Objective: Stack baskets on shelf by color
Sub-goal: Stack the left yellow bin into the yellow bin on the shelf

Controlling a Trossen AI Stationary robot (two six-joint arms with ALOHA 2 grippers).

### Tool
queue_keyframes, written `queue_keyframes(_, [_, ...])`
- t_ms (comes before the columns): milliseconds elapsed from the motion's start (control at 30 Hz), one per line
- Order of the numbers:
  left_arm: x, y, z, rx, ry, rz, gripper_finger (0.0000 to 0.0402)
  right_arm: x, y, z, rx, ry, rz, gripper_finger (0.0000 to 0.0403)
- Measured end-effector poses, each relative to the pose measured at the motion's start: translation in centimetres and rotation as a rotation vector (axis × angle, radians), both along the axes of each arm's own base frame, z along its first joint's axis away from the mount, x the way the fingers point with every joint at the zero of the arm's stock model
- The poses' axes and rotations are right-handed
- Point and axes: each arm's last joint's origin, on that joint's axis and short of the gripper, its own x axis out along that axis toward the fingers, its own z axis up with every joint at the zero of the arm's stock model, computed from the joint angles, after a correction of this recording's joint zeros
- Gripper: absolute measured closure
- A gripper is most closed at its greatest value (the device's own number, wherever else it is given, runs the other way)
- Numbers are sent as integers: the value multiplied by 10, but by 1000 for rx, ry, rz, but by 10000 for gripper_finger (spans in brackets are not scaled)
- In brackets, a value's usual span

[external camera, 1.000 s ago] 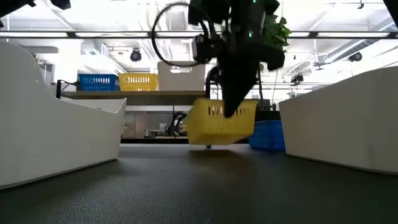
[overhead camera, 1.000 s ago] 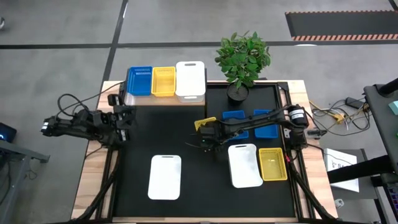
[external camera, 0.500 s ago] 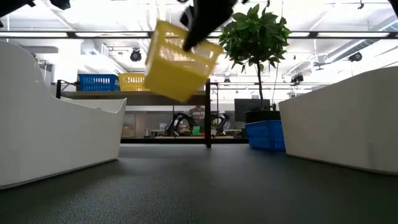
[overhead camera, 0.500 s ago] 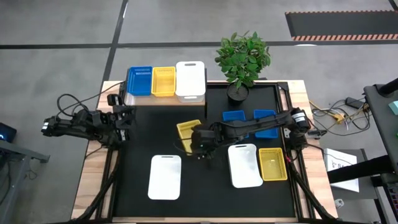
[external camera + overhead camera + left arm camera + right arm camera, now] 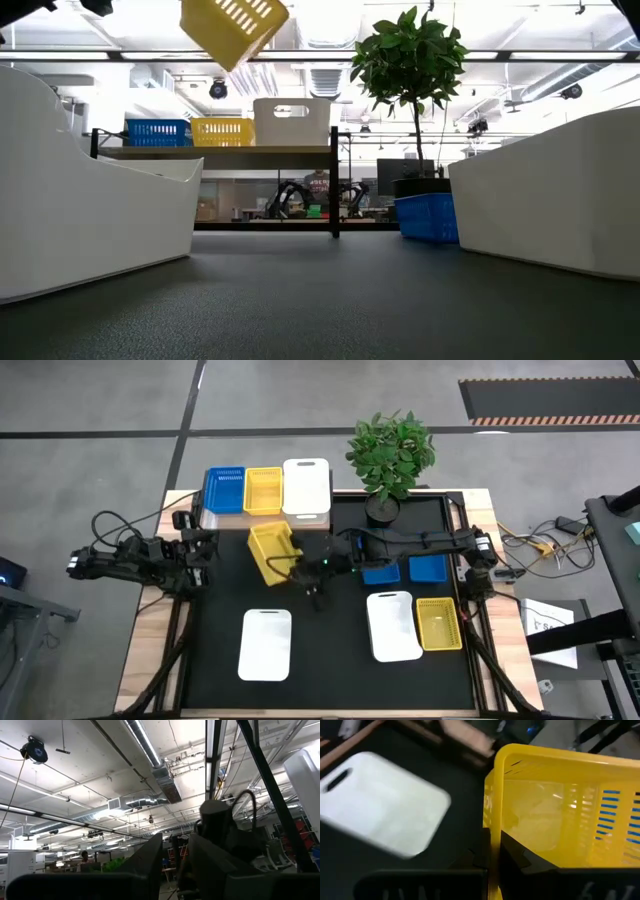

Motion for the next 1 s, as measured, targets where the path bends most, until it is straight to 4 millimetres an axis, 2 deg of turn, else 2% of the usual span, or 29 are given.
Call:
queue_keyframes(300, [0, 0, 0, 1, -2, -1, 322, 14, -58, 18, -3, -256, -130, 394])
queue_keyframes(467, [0, 0, 0, 1, -2, -1, 322, 20, -75, 23, -6, -366, -166, 394])
queue_keyframes(733, [0, 0, 0, 6, -4, -4, 322, 45, -96, 14, -20, -391, -197, 394])
queue_keyframes(1000, [0, 0, 0, 6, -4, -4, 322, 74, -129, -7, -102, -349, -377, 394])
